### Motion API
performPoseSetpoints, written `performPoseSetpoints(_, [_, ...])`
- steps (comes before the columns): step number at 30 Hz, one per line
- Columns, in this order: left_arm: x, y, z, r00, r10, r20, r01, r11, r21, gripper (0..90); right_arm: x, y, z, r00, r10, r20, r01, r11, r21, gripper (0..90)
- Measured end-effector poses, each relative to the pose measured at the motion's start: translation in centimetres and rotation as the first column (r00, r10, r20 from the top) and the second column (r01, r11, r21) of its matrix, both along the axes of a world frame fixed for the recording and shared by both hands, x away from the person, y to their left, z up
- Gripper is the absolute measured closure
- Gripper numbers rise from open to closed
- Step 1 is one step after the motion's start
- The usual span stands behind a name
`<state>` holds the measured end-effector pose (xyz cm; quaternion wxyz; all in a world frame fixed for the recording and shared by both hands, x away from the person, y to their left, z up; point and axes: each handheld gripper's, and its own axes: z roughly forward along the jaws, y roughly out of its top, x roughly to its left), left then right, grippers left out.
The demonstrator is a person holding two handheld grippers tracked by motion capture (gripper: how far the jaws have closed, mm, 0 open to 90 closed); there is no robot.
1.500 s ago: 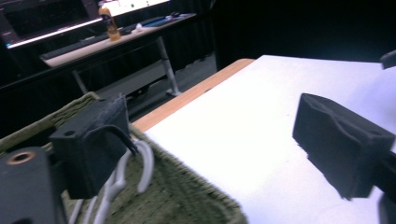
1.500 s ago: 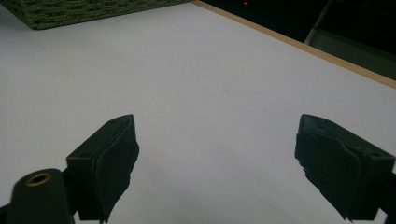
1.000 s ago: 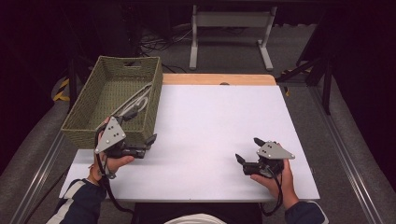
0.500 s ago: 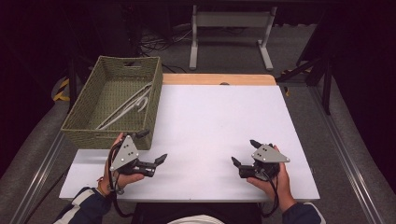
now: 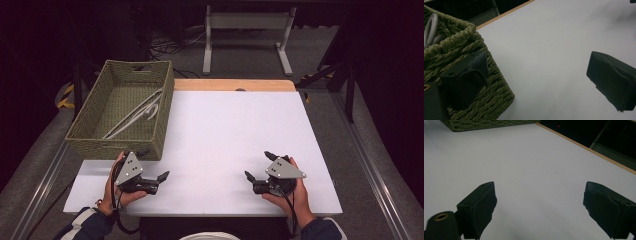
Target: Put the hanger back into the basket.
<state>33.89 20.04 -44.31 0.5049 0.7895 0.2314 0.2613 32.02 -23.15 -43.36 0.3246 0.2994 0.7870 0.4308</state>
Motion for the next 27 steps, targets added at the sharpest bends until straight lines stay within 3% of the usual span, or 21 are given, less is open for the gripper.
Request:
performPoseSetpoints(11, [-0.53,-0.51,0.24,0.9994,-0.032,0.013,0.032,0.9995,-0.003,4.8,-0.24,0.08,0.29,0.9996,-0.002,0.029,0.003,1.0,-0.011,11.5])
performPoseSetpoints(27, [-0.35,-0.45,0.21,0.9992,-0.04,0.004,0.04,0.9992,-0.007,4.8,-0.1,0.13,0.21,0.9997,-0.007,0.024,0.007,1.0,-0.003,11.5])
